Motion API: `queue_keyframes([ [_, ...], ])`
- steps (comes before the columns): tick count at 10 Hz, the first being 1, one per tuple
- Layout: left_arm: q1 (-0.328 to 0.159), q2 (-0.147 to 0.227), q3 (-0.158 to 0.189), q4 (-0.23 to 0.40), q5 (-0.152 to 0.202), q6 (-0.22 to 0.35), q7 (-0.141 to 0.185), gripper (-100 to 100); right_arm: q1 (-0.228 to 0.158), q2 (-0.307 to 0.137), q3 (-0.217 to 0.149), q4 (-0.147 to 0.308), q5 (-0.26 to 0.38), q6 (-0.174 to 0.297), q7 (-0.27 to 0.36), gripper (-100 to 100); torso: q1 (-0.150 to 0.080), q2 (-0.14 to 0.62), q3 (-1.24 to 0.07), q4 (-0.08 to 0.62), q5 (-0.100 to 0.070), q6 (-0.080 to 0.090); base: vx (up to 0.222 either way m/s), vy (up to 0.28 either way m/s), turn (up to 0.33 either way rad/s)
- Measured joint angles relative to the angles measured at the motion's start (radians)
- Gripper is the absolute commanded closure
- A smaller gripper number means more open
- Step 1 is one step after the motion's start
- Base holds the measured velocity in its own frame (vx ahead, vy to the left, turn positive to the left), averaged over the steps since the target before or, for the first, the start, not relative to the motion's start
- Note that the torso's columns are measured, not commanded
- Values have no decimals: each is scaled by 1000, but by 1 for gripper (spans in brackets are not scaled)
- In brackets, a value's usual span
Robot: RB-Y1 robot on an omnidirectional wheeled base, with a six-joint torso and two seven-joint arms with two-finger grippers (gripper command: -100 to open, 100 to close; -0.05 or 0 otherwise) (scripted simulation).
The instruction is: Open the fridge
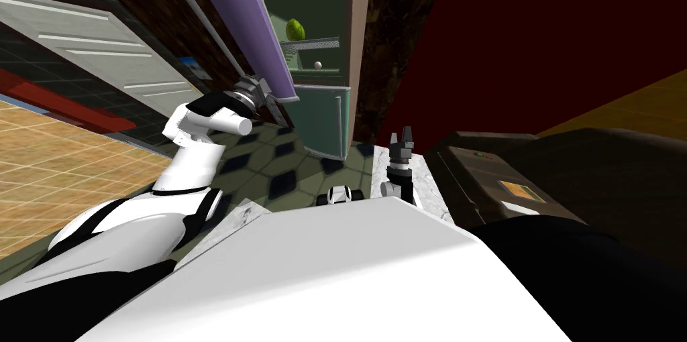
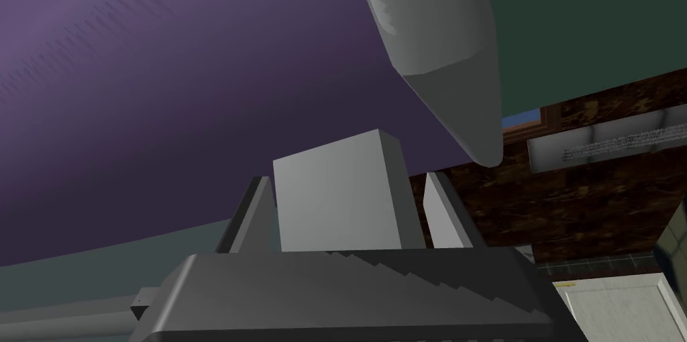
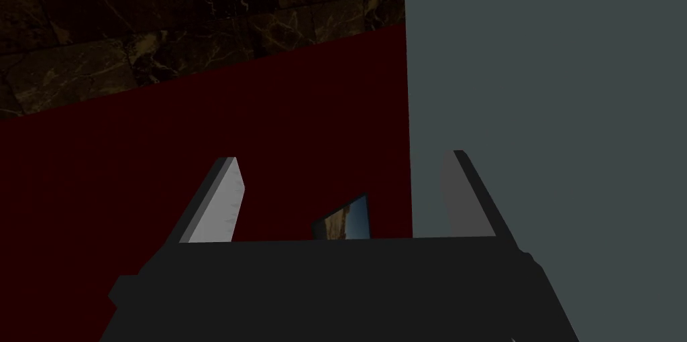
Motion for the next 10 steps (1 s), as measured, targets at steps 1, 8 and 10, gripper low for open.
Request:
queue_keyframes([
  [1, 8, 6, 0, -15, 8, -1, 2, 100, 0, 0, 0, 0, 0, 0, 0, 0, -4, -1, -1, 0, -1, -1, -81, 310, -104],
  [8, 71, 52, 15, -155, 63, 13, 19, 100, 0, 0, 0, 0, 0, 0, 0, 0, -16, 10, 10, -3, 0, -2, -77, 305, -97],
  [10, 79, 53, -1, -178, 77, 8, 22, 100, 0, 0, 0, 0, 0, 0, 0, 0, -4, 7, 5, 1, 0, 1, -7, 244, -39],
])
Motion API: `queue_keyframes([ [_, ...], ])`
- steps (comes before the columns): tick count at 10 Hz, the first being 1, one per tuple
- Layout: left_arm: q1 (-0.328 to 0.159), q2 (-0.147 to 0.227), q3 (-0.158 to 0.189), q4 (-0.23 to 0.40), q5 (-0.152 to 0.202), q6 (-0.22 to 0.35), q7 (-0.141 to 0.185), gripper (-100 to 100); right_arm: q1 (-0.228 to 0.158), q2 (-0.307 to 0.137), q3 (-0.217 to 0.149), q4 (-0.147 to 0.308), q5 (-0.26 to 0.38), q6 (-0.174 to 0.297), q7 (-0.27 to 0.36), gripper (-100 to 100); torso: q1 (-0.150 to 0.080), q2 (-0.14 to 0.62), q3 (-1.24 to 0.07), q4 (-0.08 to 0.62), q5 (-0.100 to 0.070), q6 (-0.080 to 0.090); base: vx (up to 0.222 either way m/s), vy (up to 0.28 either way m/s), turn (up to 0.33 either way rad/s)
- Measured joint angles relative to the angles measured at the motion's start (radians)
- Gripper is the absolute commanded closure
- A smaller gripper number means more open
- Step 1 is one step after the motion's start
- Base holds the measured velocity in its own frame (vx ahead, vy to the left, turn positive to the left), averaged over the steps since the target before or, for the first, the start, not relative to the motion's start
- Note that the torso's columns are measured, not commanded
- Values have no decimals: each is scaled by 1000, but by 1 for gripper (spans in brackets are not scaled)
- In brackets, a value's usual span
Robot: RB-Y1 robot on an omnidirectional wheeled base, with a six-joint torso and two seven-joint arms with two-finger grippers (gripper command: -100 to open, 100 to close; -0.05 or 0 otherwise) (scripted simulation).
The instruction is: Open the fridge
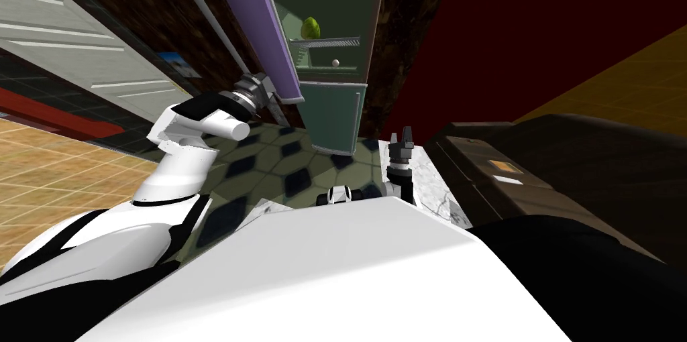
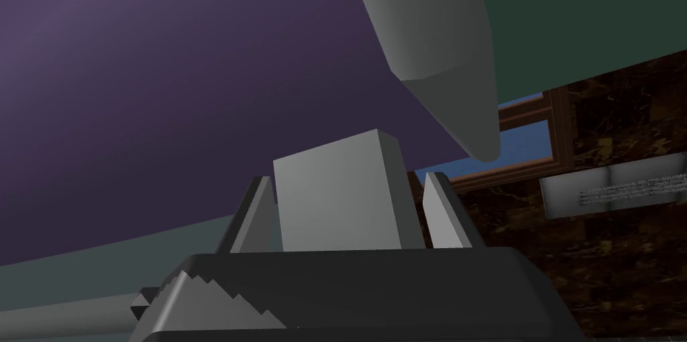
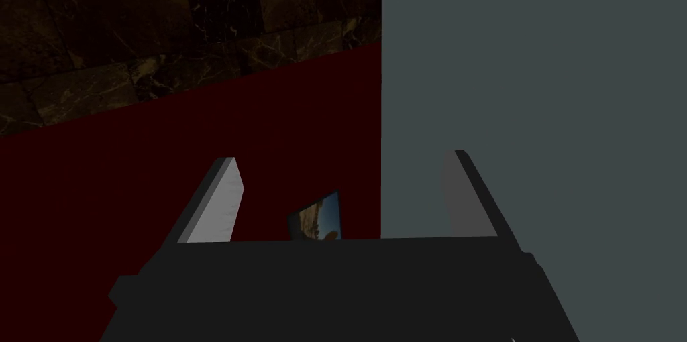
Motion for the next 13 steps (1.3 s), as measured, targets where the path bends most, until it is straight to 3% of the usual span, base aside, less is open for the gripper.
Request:
queue_keyframes([
  [11, 10, 32, -72, -132, 85, -20, 11, 100, 0, 0, 0, 0, 0, 0, 0, 0, -3, -4, -3, -1, -1, 1, -1, 265, -33],
  [12, 13, 31, -76, -143, 88, -22, 12, -100, 0, 0, 0, 0, 0, 0, 0, 0, -3, -4, -3, -2, -1, 1, 11, 111, -30],
  [13, 5, 53, -66, -154, 105, -9, 20, -100, 0, 0, 0, 0, 0, 0, 0, 0, -10, -2, -1, -1, -3, 1, 11, -13, -8],
])
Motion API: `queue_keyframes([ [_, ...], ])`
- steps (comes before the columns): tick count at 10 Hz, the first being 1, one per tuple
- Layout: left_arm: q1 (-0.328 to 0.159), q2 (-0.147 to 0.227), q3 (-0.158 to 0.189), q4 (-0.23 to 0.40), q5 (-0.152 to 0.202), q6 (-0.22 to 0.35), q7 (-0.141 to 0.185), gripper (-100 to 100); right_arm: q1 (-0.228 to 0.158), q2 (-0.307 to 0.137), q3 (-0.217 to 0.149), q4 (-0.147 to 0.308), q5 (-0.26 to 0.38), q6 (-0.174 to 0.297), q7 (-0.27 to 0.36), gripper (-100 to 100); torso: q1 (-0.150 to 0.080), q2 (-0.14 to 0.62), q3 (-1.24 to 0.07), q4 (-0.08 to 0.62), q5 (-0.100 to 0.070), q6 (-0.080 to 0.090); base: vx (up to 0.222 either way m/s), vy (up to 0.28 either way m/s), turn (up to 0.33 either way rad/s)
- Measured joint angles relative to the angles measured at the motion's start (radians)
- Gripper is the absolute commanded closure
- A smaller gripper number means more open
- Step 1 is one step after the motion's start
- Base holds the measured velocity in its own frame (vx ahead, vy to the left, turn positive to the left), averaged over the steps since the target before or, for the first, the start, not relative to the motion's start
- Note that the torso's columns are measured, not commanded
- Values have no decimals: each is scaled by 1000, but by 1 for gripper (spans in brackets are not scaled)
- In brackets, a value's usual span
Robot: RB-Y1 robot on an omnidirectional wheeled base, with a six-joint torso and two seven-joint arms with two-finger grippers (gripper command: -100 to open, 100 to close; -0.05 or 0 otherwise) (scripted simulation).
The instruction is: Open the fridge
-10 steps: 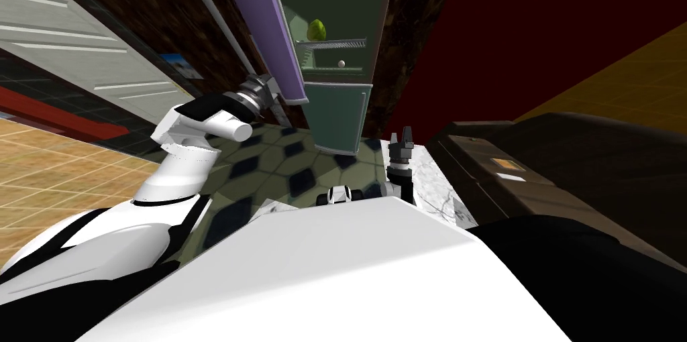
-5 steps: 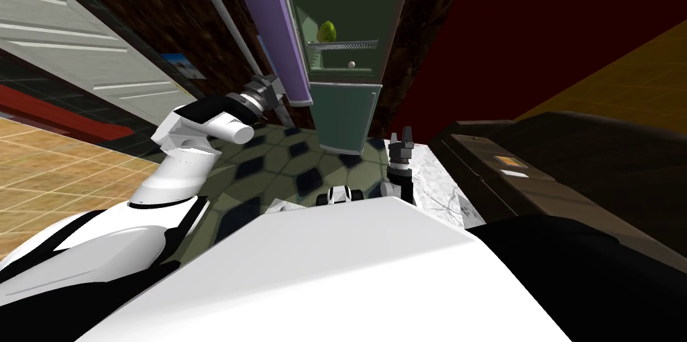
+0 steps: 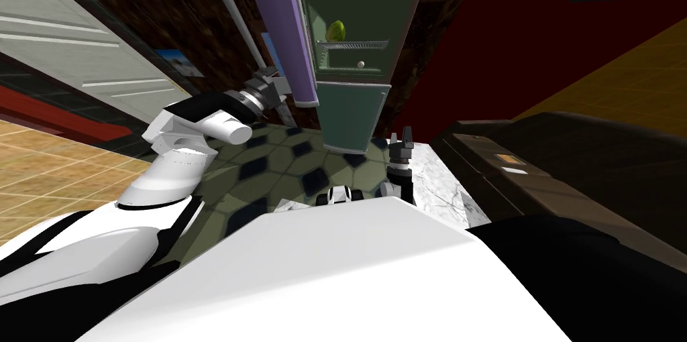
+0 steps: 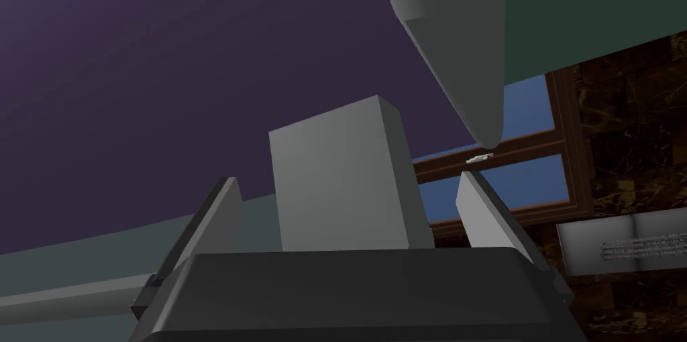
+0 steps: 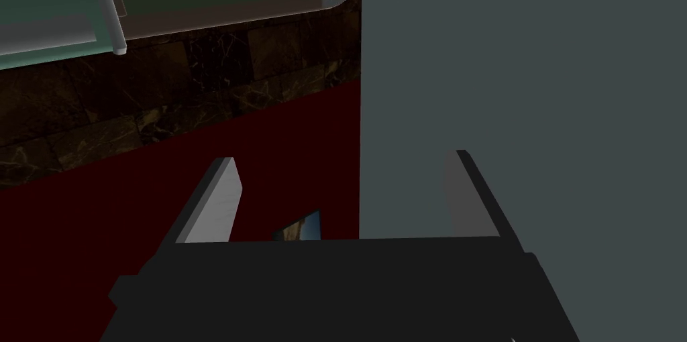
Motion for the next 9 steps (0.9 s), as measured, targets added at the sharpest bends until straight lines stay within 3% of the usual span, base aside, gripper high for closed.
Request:
queue_keyframes([
  [3, -38, 49, 6, -1, 47, 50, 22, -100, 0, 0, 0, 0, 0, 0, 0, 0, -1, 3, 0, 6, -4, 5, -3, -40, 5],
  [5, -53, 54, 10, -18, 49, 92, 37, -100, 0, 0, 0, 0, 0, 0, 0, 0, -2, 4, 0, 10, -6, 6, -3, -6, -10],
  [8, -71, 82, 9, -19, 81, 116, 47, -100, 0, 0, 0, 0, 0, 0, 0, 0, -2, 4, -1, 15, -9, 5, -3, 2, 2],
  [9, -67, 83, 8, -20, 82, 119, 48, 0, 0, 0, 0, 0, 0, 0, 0, 0, -1, 5, 2, 9, -5, 4, -8, 6, 17],
])
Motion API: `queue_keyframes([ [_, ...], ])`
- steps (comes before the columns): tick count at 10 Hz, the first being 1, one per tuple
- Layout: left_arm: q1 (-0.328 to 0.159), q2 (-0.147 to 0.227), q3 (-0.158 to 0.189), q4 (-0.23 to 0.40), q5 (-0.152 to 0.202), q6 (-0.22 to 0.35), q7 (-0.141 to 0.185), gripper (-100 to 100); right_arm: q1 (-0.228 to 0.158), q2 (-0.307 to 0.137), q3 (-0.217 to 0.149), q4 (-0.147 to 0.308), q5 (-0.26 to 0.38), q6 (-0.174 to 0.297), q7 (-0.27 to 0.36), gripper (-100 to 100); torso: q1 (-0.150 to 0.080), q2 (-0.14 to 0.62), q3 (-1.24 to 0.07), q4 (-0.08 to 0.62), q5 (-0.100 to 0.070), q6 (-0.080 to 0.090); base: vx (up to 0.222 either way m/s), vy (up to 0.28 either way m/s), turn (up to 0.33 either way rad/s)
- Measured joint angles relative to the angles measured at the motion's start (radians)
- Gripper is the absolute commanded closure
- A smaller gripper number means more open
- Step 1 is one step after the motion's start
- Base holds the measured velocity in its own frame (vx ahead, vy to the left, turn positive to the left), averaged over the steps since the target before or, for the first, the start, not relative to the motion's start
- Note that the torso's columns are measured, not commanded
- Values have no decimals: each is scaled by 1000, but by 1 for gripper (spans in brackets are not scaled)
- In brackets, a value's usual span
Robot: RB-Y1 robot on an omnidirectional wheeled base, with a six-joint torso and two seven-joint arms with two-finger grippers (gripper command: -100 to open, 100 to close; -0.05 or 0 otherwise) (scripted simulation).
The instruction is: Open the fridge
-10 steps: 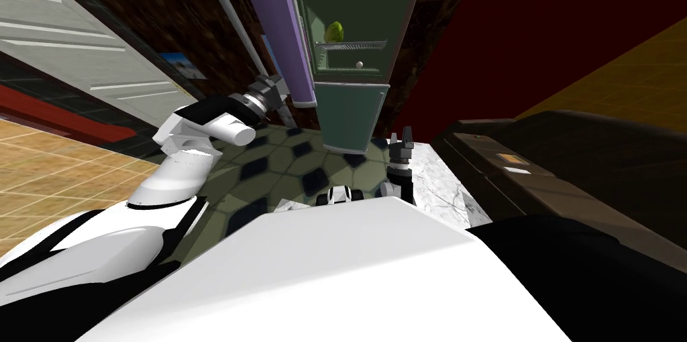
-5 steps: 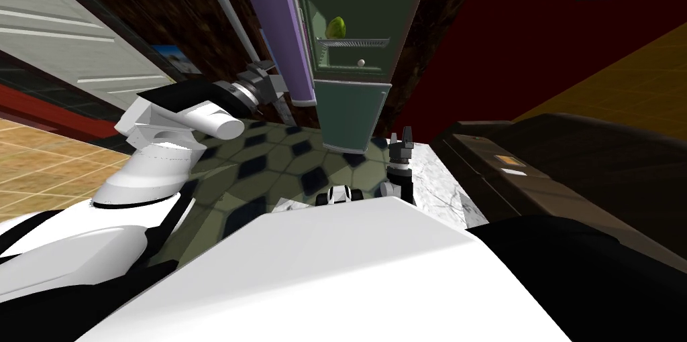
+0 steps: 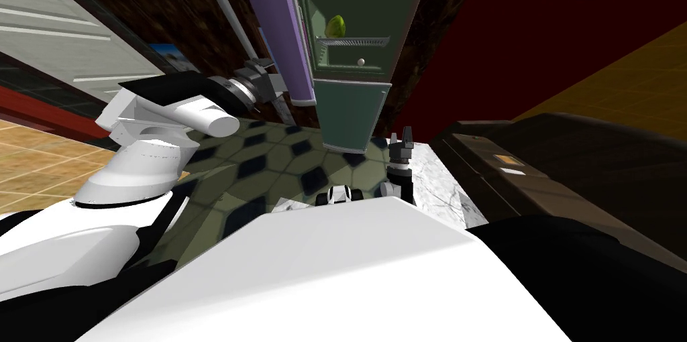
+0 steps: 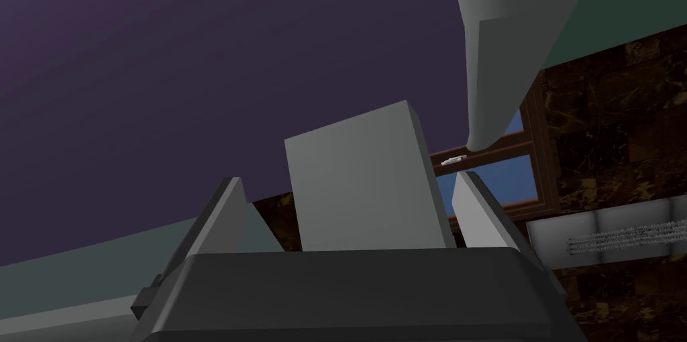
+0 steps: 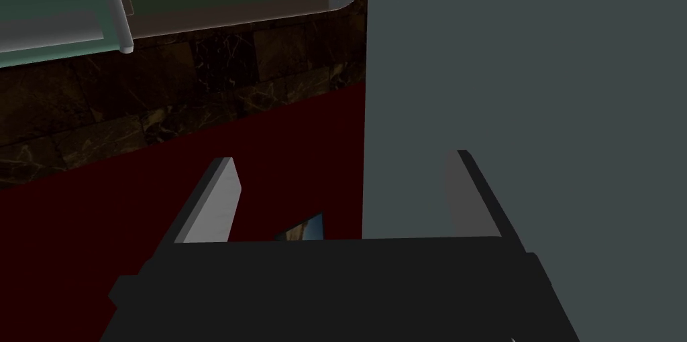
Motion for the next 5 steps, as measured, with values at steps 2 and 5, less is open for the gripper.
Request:
queue_keyframes([
  [2, 4, 0, -3, 2, 0, 3, 0, 0, 0, 0, 0, 0, 0, 0, 0, 0, 5, 1, 3, -5, 5, -2, -2, 2, 6],
  [5, 6, 0, -3, 3, 1, 4, 1, 0, 0, 0, 0, 0, 0, 0, 0, 0, 7, 1, 4, -7, 6, -4, 0, 0, 0],
])
